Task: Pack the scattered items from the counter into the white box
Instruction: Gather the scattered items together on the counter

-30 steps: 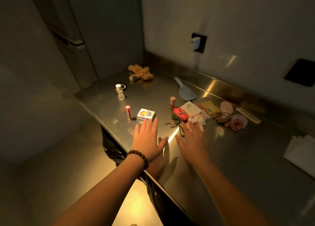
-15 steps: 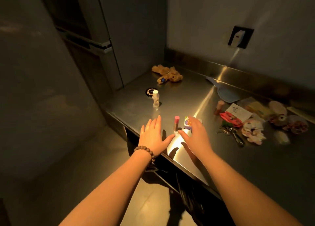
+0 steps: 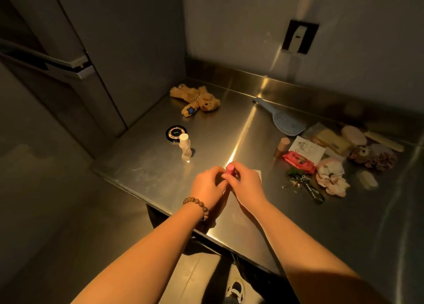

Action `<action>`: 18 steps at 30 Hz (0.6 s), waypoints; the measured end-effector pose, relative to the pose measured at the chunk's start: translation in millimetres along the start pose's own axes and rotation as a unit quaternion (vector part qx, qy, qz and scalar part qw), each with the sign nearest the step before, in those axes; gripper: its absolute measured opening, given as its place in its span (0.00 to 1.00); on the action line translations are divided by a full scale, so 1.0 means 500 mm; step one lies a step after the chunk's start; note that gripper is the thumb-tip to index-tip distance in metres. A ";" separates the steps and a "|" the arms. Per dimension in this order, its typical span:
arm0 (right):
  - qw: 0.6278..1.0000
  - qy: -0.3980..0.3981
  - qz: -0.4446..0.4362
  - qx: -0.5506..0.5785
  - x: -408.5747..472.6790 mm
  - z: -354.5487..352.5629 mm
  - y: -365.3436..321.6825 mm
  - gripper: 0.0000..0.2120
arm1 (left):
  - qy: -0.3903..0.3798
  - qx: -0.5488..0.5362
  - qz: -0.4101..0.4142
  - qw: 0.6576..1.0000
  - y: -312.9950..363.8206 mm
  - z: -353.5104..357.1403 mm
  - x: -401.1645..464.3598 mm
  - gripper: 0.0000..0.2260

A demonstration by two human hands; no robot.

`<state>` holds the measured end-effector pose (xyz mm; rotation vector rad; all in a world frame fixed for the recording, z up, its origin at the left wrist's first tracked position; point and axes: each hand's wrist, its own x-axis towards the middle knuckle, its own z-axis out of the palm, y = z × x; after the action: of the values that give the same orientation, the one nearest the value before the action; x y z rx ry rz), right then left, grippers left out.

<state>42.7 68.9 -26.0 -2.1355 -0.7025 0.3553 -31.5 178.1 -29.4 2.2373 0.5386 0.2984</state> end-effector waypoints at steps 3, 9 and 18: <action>0.999 0.025 -0.013 0.021 0.055 -0.056 -0.006 0.04 | 0.010 -0.006 0.029 1.000 0.039 -0.003 0.067 0.05; 0.995 0.091 -0.030 0.008 0.145 -0.227 0.022 0.18 | 0.010 -0.019 0.083 0.996 0.139 0.020 0.209 0.05; 0.992 0.016 0.079 -0.099 0.197 -0.252 0.172 0.10 | -0.040 -0.006 0.074 0.996 0.164 0.087 0.316 0.06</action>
<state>212.6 5.2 -18.0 -2.3883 -0.5702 0.3471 147.5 175.5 10.2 2.2708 0.3291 0.2856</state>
